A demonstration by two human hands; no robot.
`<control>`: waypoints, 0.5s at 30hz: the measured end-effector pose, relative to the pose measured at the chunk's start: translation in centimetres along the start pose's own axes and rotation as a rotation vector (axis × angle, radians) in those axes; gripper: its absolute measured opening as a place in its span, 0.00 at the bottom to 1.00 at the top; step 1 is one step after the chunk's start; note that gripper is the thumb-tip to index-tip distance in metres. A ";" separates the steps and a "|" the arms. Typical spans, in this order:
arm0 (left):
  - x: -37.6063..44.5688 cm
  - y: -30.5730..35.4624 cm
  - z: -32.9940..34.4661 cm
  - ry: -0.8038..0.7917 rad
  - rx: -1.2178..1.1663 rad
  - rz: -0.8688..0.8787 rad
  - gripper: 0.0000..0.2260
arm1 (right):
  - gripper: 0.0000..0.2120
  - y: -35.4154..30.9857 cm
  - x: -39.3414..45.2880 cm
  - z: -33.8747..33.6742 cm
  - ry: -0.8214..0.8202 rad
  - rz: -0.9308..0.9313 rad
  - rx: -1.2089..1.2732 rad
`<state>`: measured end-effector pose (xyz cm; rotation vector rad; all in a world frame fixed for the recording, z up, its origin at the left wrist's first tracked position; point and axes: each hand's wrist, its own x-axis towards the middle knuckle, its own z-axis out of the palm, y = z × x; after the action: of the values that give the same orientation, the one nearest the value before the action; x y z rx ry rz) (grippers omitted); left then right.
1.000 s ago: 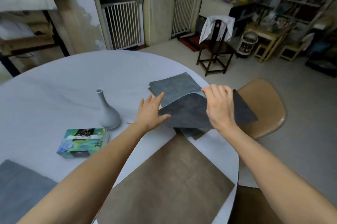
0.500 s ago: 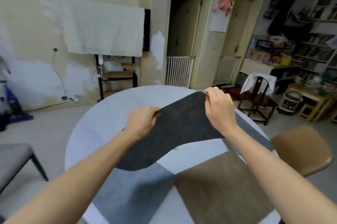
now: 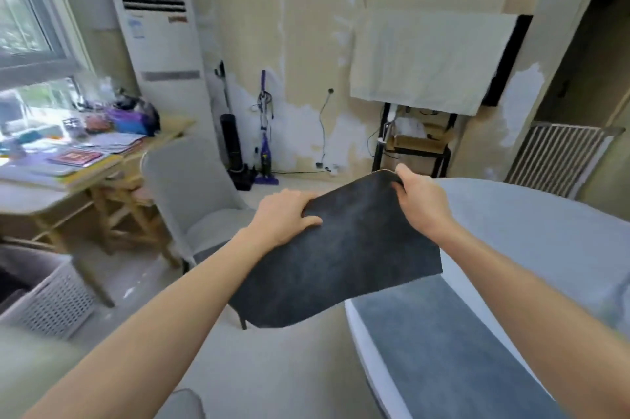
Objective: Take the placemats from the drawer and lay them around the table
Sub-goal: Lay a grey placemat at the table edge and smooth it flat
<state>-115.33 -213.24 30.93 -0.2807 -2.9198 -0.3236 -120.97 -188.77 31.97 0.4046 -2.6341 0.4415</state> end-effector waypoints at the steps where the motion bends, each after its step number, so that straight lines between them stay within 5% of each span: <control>1: 0.7 -2.4 0.3 -0.043 -0.014 -0.071 0.17 | 0.06 -1.0 1.8 2.1 0.009 -0.010 0.012; 7: 7.1 -14.6 2.9 -0.180 -0.072 -0.404 0.15 | 0.09 -5.1 12.5 11.5 0.018 -0.045 0.006; 15: 18.6 -21.0 4.8 -0.057 0.139 -0.362 0.10 | 0.08 -5.6 23.8 19.7 -0.037 0.052 0.032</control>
<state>-138.38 -229.13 26.06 0.2664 -3.0204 -0.1633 -146.78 -206.08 27.49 0.3581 -2.6818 0.4981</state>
